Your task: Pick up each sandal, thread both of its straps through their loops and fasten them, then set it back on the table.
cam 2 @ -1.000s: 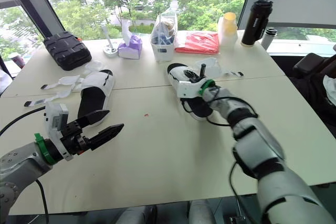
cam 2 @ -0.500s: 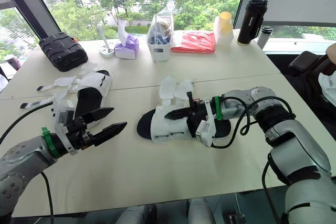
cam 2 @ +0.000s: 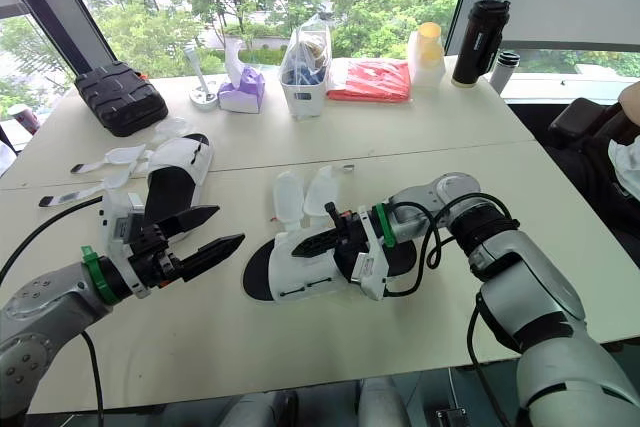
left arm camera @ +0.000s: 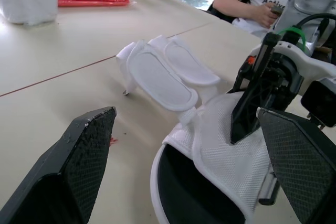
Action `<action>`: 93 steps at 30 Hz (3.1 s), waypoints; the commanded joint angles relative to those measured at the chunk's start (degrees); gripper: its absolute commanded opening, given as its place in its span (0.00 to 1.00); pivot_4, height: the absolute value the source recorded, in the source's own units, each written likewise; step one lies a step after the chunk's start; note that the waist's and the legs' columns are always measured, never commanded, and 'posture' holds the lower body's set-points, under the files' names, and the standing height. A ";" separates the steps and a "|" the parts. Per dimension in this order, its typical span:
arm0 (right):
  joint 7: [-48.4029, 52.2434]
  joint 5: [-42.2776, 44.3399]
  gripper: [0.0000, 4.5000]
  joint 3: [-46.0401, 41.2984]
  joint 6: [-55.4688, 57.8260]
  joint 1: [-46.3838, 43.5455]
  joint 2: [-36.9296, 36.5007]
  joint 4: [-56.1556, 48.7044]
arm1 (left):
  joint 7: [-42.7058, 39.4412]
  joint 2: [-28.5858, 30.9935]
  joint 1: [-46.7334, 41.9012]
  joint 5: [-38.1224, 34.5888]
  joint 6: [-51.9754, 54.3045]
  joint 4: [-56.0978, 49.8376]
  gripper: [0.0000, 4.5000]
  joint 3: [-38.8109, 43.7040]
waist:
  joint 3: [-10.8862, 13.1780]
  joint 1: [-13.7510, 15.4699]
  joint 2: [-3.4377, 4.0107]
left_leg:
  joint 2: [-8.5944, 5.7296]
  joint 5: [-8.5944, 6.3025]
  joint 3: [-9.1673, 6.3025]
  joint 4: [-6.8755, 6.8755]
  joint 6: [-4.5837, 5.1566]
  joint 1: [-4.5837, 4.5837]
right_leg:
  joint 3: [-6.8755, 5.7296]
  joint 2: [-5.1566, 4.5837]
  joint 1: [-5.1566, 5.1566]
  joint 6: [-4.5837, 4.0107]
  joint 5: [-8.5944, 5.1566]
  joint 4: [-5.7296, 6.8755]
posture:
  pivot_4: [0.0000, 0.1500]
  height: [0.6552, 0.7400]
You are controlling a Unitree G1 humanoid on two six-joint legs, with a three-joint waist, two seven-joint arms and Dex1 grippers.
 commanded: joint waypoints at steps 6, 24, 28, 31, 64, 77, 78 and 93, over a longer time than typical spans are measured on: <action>5.33 8.71 0.63 0.43 -0.27 -2.21 -0.92 4.24 | -3.99 2.34 2.02 3.36 -1.65 -1.94 1.00 -1.18 | 0.00 -0.08 0.00 | 0.01 0.00 0.11 -0.02 0.00 0.07 | 0.08 0.04 0.01 -0.01 0.00 0.01 | 1.00 1.00; 56.90 74.17 1.00 -7.74 49.85 12.98 -23.04 -28.56 | -27.30 6.51 -6.78 14.69 -12.48 17.45 0.69 -9.95 | 0.02 0.07 -0.05 | 0.38 -0.42 0.31 0.02 0.73 0.81 | 0.17 0.15 0.76 -0.05 -0.01 -0.13 | 1.00 1.00; 57.78 77.66 1.00 -14.22 64.13 14.71 -21.31 -33.18 | -32.69 7.40 -8.91 19.62 -17.57 22.29 0.25 -13.35 | 0.02 0.27 -0.04 | 0.38 -0.43 0.29 0.02 0.75 0.78 | 0.15 0.15 0.75 -0.04 0.00 -0.20 | 1.00 1.00; 55.40 78.58 1.00 -18.46 74.45 15.48 -18.73 -34.43 | -36.02 6.25 -11.55 22.74 -21.15 26.12 0.01 -16.68 | 0.02 0.62 -0.04 | 0.37 -0.44 0.30 0.02 0.75 0.76 | 0.15 0.14 0.74 -0.02 0.01 -0.22 | 1.00 1.00; 55.79 76.40 1.00 -28.51 104.30 15.73 -5.88 -37.89 | -36.88 -10.79 -25.41 36.72 -24.23 42.81 0.01 -31.63 | 0.01 1.90 -0.05 | 0.27 -0.46 0.39 0.13 0.80 0.59 | 0.14 0.04 0.80 0.42 0.46 -0.67 | 1.00 1.00; 60.15 92.73 1.00 -32.00 146.55 3.34 1.52 -23.55 | -37.55 -10.97 -24.97 38.48 -24.83 43.27 0.01 -32.33 | -0.04 1.77 -0.01 | 0.05 -0.53 0.32 0.16 0.93 0.59 | 0.14 -0.13 0.83 0.49 0.53 -0.72 | 1.00 1.00; 61.38 92.68 1.00 -30.50 147.95 2.88 2.05 -22.41 | -37.64 -10.92 -25.08 38.59 -24.92 43.34 0.01 -32.35 | -0.05 1.77 0.00 | 0.05 -0.53 0.32 0.17 0.93 0.59 | 0.14 -0.13 0.83 0.49 0.53 -0.72 | 1.00 1.00; 61.43 90.19 1.00 -33.12 141.86 -6.70 13.23 2.02 | -37.05 -10.90 -24.17 38.58 -24.63 41.74 0.01 -32.04 | -0.05 1.63 0.01 | 0.00 -0.53 0.30 0.20 0.93 0.54 | 0.14 -0.15 0.79 0.52 0.55 -0.73 | 1.00 1.00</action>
